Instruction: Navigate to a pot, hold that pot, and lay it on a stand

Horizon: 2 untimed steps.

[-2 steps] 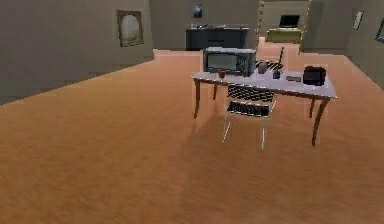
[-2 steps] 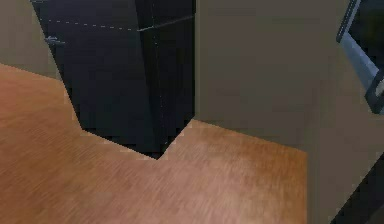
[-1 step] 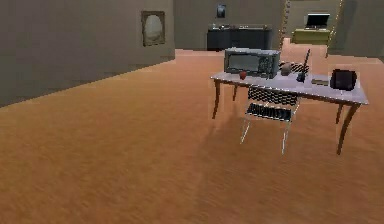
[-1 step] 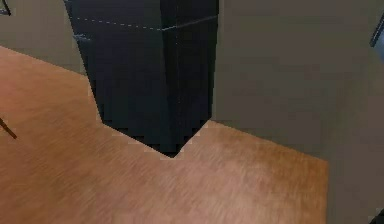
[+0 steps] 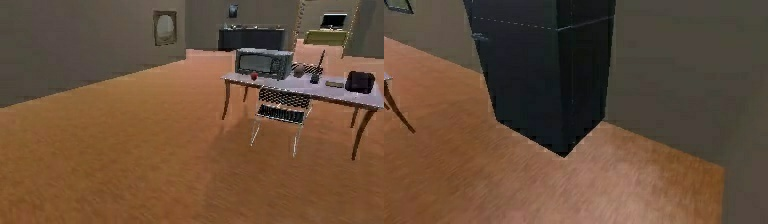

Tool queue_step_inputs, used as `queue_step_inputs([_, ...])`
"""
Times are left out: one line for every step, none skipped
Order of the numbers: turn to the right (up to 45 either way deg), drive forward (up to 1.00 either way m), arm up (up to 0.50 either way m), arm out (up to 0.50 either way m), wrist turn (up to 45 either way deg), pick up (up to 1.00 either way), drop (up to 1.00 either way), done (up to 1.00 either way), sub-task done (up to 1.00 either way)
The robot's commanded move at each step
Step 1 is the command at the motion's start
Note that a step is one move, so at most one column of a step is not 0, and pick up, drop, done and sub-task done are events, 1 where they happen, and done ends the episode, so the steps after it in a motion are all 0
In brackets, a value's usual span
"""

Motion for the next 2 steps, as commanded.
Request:
queue_step_inputs([0.0, 1.00, 0.00, 0.00, 0.0, 0.00, 0.00, 0.00, 0.00])
queue_step_inputs([0.0, 1.00, 0.00, 0.00, 0.0, 0.00, 0.00, 0.00, 0.00])
